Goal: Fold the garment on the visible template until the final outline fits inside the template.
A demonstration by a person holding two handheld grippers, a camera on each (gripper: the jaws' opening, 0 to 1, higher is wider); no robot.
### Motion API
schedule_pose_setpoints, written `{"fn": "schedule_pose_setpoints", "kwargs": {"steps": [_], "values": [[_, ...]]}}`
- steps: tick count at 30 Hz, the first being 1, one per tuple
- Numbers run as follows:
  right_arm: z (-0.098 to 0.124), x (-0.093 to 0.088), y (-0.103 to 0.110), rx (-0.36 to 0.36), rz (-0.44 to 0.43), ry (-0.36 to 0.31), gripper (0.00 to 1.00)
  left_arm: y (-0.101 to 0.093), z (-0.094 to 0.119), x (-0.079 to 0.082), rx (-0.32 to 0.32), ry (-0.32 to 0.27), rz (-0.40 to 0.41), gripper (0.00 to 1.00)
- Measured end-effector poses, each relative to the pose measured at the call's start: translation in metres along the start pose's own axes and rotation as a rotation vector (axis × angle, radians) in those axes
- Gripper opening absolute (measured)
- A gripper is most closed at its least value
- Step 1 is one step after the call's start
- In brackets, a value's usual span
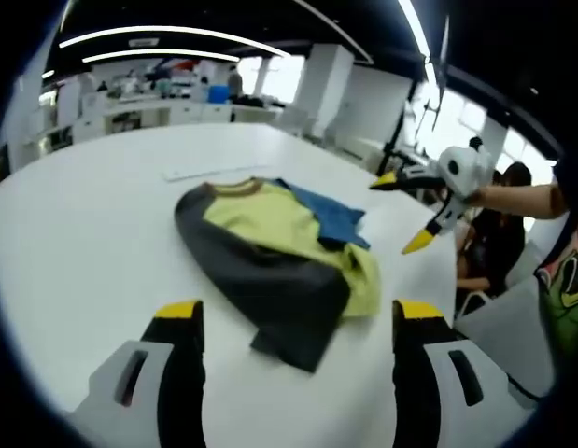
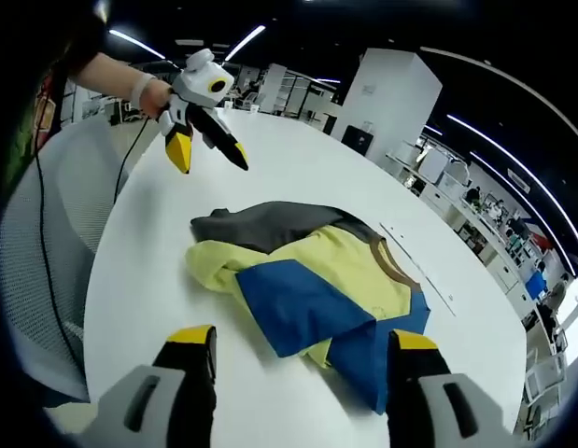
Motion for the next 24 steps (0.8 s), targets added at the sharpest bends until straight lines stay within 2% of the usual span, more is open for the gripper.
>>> {"fn": "schedule_pose_setpoints", "kwargs": {"steps": [2, 10, 17, 24], "values": [[-0.004, 0.0, 0.004, 0.007, -0.003, 0.004, 0.72, 0.001, 0.0, 0.0, 0.003, -0.004, 0.007, 0.79], [-0.019, 0.014, 0.02, 0.02, -0.002, -0.011, 0.51, 0.0, 0.001, -0.006, 0.008, -0.01, 0.028, 0.75], [-0.028, 0.026, 0.03, 0.026, 0.011, -0.017, 0.23, -0.001, 0.003, -0.009, 0.013, -0.017, 0.045, 0.74], [-0.038, 0.031, 0.037, 0.018, 0.045, -0.011, 0.1, 0.0, 0.004, -0.009, 0.016, -0.02, 0.053, 0.74]]}}
Point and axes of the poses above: the point that each gripper's makers call its tool centre point, and the gripper's own axes: z roughly backward along the fingers, y roughly to its left, x roughly out of its top, the point moved 1 cm from there along z, roughly backward along the fingers, and after that the axes turned 2 degrees about z, right-handed, at the moved point
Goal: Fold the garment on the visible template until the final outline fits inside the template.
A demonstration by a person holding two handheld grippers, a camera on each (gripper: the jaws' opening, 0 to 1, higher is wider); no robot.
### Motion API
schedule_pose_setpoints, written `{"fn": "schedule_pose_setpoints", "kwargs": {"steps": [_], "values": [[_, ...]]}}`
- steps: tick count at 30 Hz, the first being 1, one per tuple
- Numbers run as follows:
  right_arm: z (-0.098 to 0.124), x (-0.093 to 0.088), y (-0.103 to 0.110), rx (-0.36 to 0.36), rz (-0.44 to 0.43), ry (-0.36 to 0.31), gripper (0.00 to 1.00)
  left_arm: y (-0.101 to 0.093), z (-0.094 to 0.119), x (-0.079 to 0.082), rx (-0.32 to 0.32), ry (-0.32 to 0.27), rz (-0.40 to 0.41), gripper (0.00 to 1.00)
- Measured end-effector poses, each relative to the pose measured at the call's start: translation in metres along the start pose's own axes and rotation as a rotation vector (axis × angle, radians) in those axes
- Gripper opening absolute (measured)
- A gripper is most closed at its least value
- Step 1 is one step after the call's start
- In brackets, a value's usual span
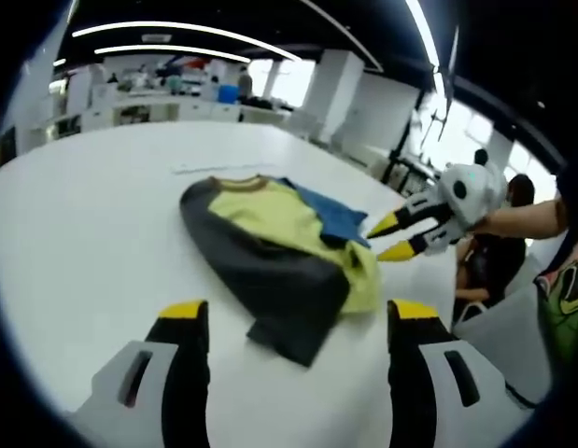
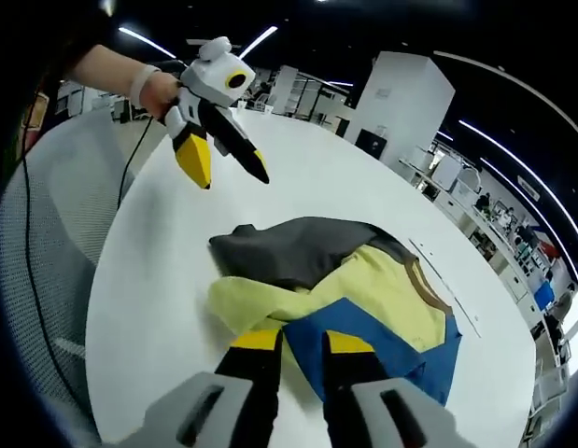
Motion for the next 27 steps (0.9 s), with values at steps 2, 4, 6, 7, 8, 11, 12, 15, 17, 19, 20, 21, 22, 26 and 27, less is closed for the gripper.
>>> {"fn": "schedule_pose_setpoints", "kwargs": {"steps": [2, 4, 6, 7, 8, 11, 12, 15, 17, 19, 20, 21, 22, 26, 27], "values": [[-0.002, 0.001, 0.002, 0.001, 0.008, 0.002, 0.06, 0.0, 0.0, 0.0, 0.001, 0.0, 0.0, 0.74], [-0.003, 0.002, 0.004, 0.006, 0.017, 0.001, 0.04, 0.001, 0.001, 0.001, 0.002, -0.002, -0.001, 0.74], [-0.004, 0.001, 0.007, 0.009, 0.044, 0.01, 0.05, 0.002, 0.002, 0.002, 0.003, -0.005, 0.002, 0.74], [-0.004, 0.0, 0.007, 0.006, 0.066, 0.014, 0.05, 0.002, 0.002, 0.002, 0.005, -0.007, 0.003, 0.74], [-0.004, 0.0, 0.008, 0.006, 0.072, 0.012, 0.05, 0.003, 0.003, 0.002, 0.005, -0.007, 0.006, 0.74], [-0.005, 0.002, 0.012, 0.025, 0.043, -0.003, 0.09, 0.003, 0.003, 0.001, 0.006, -0.006, 0.012, 0.74], [-0.006, 0.001, 0.011, 0.015, 0.075, 0.009, 0.09, 0.003, 0.004, 0.001, 0.006, -0.007, 0.013, 0.74], [-0.009, -0.002, 0.009, -0.011, 0.148, 0.031, 0.0, 0.002, 0.004, 0.001, 0.006, -0.006, 0.015, 0.74], [-0.009, 0.0, 0.007, -0.018, 0.108, 0.021, 0.0, 0.002, 0.004, 0.001, 0.006, -0.007, 0.015, 0.74], [-0.008, 0.001, 0.005, -0.028, 0.122, 0.023, 0.0, 0.002, 0.005, 0.001, 0.008, -0.007, 0.014, 0.74], [-0.008, 0.002, 0.005, -0.026, 0.114, 0.017, 0.0, 0.002, 0.005, 0.001, 0.008, -0.008, 0.015, 0.74], [-0.007, 0.001, 0.005, -0.024, 0.106, 0.018, 0.0, 0.002, 0.005, 0.001, 0.009, -0.007, 0.016, 0.73], [-0.007, 0.001, 0.005, -0.025, 0.108, 0.018, 0.0, 0.002, 0.005, 0.001, 0.008, -0.006, 0.016, 0.73], [-0.004, 0.0, 0.004, -0.021, 0.108, 0.016, 0.0, 0.002, 0.005, 0.0, 0.008, -0.005, 0.019, 0.73], [-0.003, 0.0, 0.004, -0.021, 0.107, 0.017, 0.0, 0.001, 0.004, 0.0, 0.007, -0.005, 0.019, 0.73]]}}
Point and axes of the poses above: the point that each gripper's makers call its tool centre point, and the gripper's own axes: z roughly backward along the fingers, y roughly to its left, x roughly out of its top, the point moved 1 cm from there along z, roughly backward along the fingers, and after that the axes turned 2 degrees about z, right-handed, at the moved point
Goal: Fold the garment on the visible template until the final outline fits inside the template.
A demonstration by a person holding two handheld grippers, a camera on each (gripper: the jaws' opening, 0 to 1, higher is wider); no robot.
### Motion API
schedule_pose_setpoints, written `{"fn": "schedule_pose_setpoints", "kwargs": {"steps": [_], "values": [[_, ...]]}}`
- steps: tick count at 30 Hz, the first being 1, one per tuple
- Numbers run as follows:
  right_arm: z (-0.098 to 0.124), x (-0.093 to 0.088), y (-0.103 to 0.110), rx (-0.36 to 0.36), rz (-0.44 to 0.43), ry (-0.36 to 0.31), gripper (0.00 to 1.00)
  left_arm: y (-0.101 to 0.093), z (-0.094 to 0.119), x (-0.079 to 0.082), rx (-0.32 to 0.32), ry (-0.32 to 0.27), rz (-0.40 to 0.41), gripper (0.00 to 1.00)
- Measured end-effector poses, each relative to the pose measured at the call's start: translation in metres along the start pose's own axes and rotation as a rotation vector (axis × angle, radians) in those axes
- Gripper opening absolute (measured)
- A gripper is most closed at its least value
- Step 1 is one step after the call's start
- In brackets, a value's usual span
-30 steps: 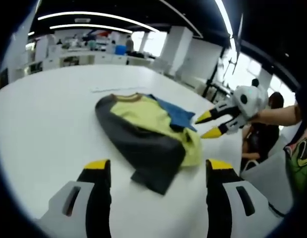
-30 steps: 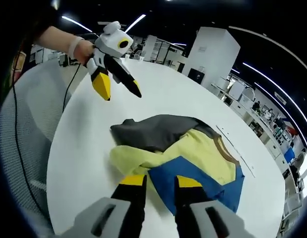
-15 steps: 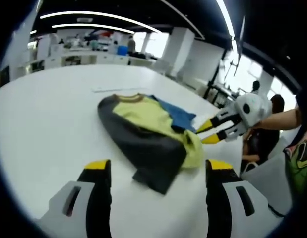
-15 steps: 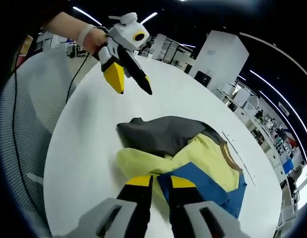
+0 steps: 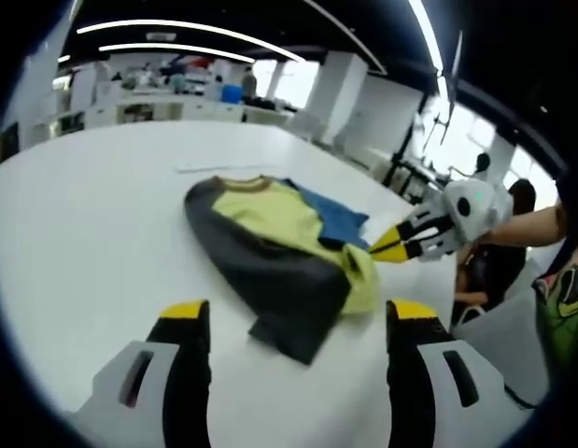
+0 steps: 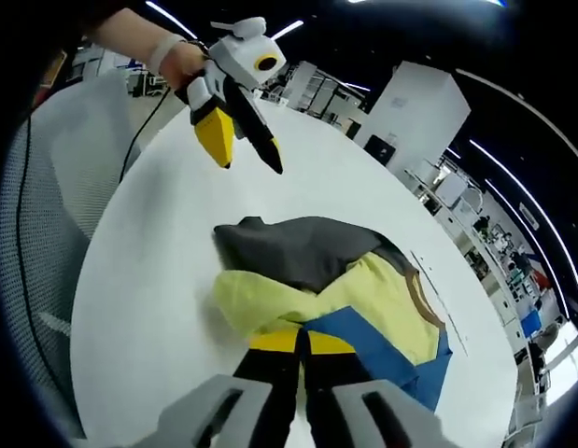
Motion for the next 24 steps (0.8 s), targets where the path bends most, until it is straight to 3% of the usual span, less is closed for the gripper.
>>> {"fn": "schedule_pose_setpoints", "kwargs": {"steps": [5, 11, 12, 18, 24], "values": [[0.005, 0.002, -0.002, 0.001, -0.069, -0.01, 0.0, -0.001, 0.0, 0.0, -0.001, 0.001, 0.0, 0.73], [0.023, 0.012, -0.017, 0.022, -0.264, -0.046, 0.0, 0.001, 0.001, 0.0, 0.005, -0.001, 0.004, 0.72], [0.031, 0.015, -0.024, 0.035, -0.321, -0.059, 0.0, 0.001, 0.002, 0.0, 0.006, 0.0, 0.005, 0.72], [0.064, 0.014, -0.065, -0.014, -0.458, -0.094, 0.0, 0.001, 0.0, -0.001, 0.005, 0.003, 0.008, 0.71], [0.102, -0.01, -0.105, -0.063, -0.565, -0.07, 0.0, 0.001, -0.002, -0.001, 0.001, 0.003, 0.008, 0.71]]}}
Point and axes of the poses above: the point that each gripper's makers call its tool centre point, and the gripper's own axes: z roughly backward along the fingers, y roughly to its left, x roughly out of its top, the point moved 1 cm from there along z, roughly backward along the fingers, and after that the axes turned 2 degrees about z, right-handed, at the moved point
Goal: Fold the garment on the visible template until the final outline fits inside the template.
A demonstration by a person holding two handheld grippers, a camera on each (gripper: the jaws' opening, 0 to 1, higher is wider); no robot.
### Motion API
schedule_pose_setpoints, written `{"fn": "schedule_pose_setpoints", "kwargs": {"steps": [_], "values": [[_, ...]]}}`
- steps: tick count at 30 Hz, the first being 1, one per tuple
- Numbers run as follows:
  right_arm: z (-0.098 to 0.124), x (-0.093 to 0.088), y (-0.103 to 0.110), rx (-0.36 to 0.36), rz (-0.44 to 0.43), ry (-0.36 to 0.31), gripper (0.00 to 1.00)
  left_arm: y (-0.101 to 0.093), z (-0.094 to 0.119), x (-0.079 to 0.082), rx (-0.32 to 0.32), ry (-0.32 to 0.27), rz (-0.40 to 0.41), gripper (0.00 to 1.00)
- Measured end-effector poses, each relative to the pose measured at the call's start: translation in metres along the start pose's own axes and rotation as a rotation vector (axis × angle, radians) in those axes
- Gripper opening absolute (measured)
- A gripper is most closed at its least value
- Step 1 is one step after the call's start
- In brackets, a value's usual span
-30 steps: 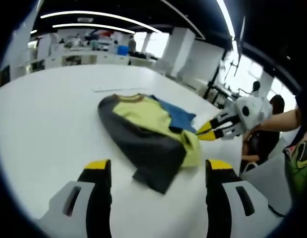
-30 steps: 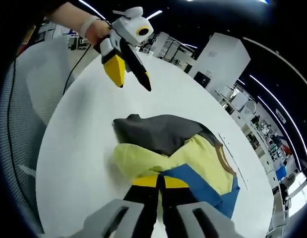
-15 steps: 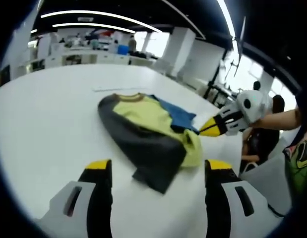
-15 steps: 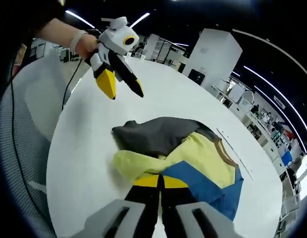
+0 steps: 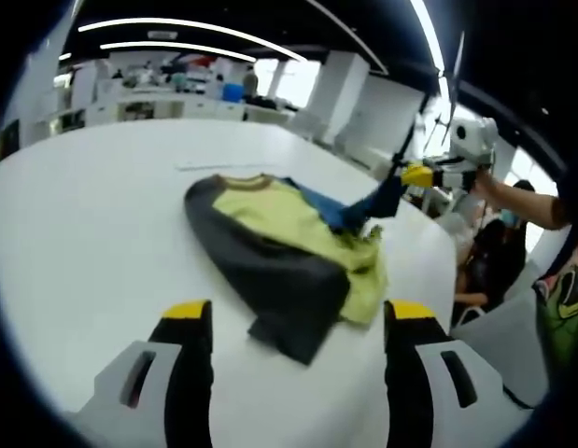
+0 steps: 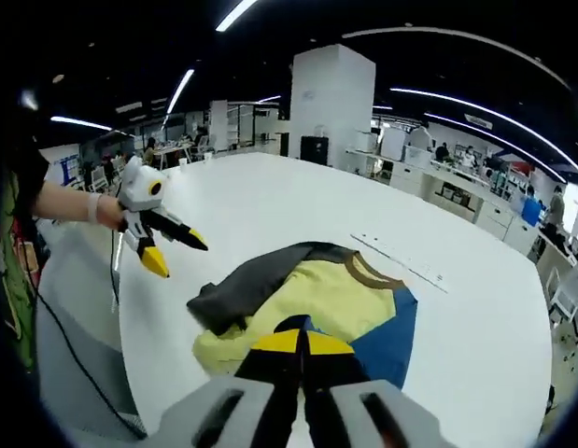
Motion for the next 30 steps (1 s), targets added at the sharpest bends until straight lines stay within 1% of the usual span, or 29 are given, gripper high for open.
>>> {"fn": "schedule_pose_setpoints", "kwargs": {"steps": [3, 4, 5, 7, 9, 10, 12, 15, 16, 18, 20, 22, 23, 24, 25, 29, 30], "values": [[0.017, -0.002, -0.023, -0.046, -0.029, 0.015, 0.0, -0.001, -0.002, 0.001, -0.002, -0.001, 0.0, 0.71], [0.024, -0.003, -0.028, -0.066, -0.042, 0.021, 0.0, -0.001, -0.003, 0.001, -0.004, -0.002, 0.0, 0.71], [0.026, -0.004, -0.031, -0.072, -0.046, 0.022, 0.0, -0.001, -0.003, 0.001, -0.005, -0.002, 0.001, 0.71], [0.039, -0.008, -0.045, -0.102, -0.072, 0.032, 0.0, -0.002, -0.005, 0.001, -0.008, -0.002, 0.001, 0.71], [0.049, -0.012, -0.06, -0.146, -0.067, 0.043, 0.0, -0.002, -0.006, 0.001, -0.01, 0.0, 0.001, 0.7], [0.051, -0.013, -0.062, -0.152, -0.068, 0.045, 0.0, -0.002, -0.007, 0.001, -0.011, 0.0, -0.001, 0.7], [0.061, -0.016, -0.075, -0.179, -0.095, 0.049, 0.0, -0.002, -0.008, 0.002, -0.013, 0.001, 0.002, 0.7], [0.075, -0.026, -0.096, -0.227, -0.124, 0.073, 0.0, 0.0, -0.009, 0.001, -0.013, 0.004, 0.004, 0.7], [0.08, -0.031, -0.103, -0.242, -0.147, 0.084, 0.0, 0.0, -0.009, 0.001, -0.013, 0.005, 0.005, 0.7], [0.087, -0.035, -0.112, -0.261, -0.157, 0.092, 0.0, -0.001, -0.009, 0.001, -0.012, 0.006, 0.006, 0.7], [0.095, -0.045, -0.124, -0.282, -0.206, 0.115, 0.0, 0.0, -0.011, 0.0, -0.013, 0.007, 0.008, 0.7], [0.1, -0.053, -0.132, -0.298, -0.231, 0.125, 0.0, -0.001, -0.012, -0.001, -0.014, 0.009, 0.009, 0.7], [0.105, -0.061, -0.139, -0.316, -0.253, 0.151, 0.0, -0.001, -0.013, 0.0, -0.015, 0.009, 0.01, 0.7], [0.107, -0.064, -0.143, -0.321, -0.245, 0.149, 0.0, -0.001, -0.013, 0.0, -0.015, 0.01, 0.012, 0.7], [0.111, -0.072, -0.15, -0.341, -0.277, 0.169, 0.0, 0.0, -0.014, -0.001, -0.015, 0.011, 0.013, 0.7], [0.123, -0.094, -0.17, -0.387, -0.364, 0.188, 0.0, 0.002, -0.016, -0.001, -0.014, 0.018, 0.015, 0.7], [0.126, -0.101, -0.173, -0.4, -0.393, 0.207, 0.0, 0.003, -0.017, -0.001, -0.013, 0.019, 0.016, 0.7]]}}
Point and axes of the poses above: the point that each gripper's makers call its tool centre point, and the gripper's own axes: z roughly backward along the fingers, y roughly to its left, x roughly out of its top, the point moved 1 cm from there along z, roughly backward along the fingers, and after that the axes turned 2 degrees about z, right-handed, at the moved point
